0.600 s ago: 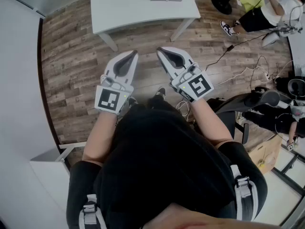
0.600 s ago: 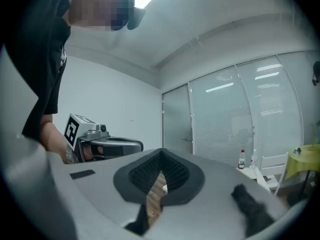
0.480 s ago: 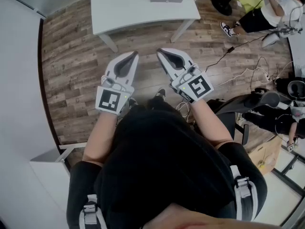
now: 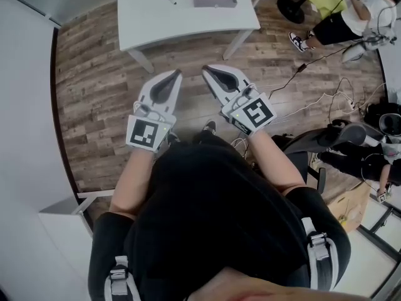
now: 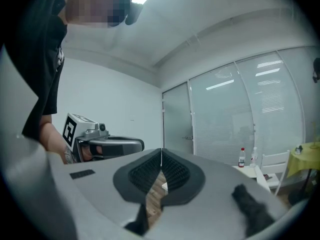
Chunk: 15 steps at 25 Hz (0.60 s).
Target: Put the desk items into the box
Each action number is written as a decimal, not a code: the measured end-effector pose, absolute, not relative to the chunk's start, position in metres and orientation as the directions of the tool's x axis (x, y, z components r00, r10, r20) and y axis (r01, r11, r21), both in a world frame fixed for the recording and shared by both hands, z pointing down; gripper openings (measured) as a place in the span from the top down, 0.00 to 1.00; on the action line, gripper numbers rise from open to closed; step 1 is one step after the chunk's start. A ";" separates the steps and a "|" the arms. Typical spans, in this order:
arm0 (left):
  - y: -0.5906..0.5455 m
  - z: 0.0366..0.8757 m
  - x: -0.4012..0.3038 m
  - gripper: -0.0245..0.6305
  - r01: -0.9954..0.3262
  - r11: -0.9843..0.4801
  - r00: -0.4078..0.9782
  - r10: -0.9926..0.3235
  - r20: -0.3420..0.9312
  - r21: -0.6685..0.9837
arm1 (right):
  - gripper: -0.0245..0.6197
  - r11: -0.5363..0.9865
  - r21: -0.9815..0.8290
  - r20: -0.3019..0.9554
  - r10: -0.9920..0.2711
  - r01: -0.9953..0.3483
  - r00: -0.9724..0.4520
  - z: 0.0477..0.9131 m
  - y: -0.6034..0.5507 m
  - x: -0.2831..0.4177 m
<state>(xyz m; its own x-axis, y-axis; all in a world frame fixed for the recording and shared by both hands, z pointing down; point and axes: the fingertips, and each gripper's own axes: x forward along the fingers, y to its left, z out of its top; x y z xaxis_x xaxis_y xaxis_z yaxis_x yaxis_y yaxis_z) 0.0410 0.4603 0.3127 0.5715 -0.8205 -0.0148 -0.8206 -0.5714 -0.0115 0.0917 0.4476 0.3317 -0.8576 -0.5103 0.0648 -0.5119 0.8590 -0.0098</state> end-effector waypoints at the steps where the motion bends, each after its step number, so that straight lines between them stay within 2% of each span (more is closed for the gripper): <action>1: 0.458 0.313 0.045 0.95 -0.820 -0.573 0.573 -0.820 -0.011 -0.014 | 0.94 0.860 -0.008 0.060 -0.510 -0.511 -0.858 0.330 0.445 0.094; 15: 0.425 0.315 0.101 0.95 -0.831 -0.554 0.554 -0.832 0.014 -0.040 | 0.94 0.894 0.009 0.026 -0.449 -0.449 -0.893 0.319 0.412 0.141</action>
<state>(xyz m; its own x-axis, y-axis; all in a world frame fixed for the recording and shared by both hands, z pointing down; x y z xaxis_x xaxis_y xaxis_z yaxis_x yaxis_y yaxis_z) 0.1008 0.4254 0.3154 0.5543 -0.8322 0.0140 -0.8313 -0.5543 -0.0402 0.1407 0.4119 0.3188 -0.8933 -0.4487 0.0262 -0.4486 0.8937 0.0088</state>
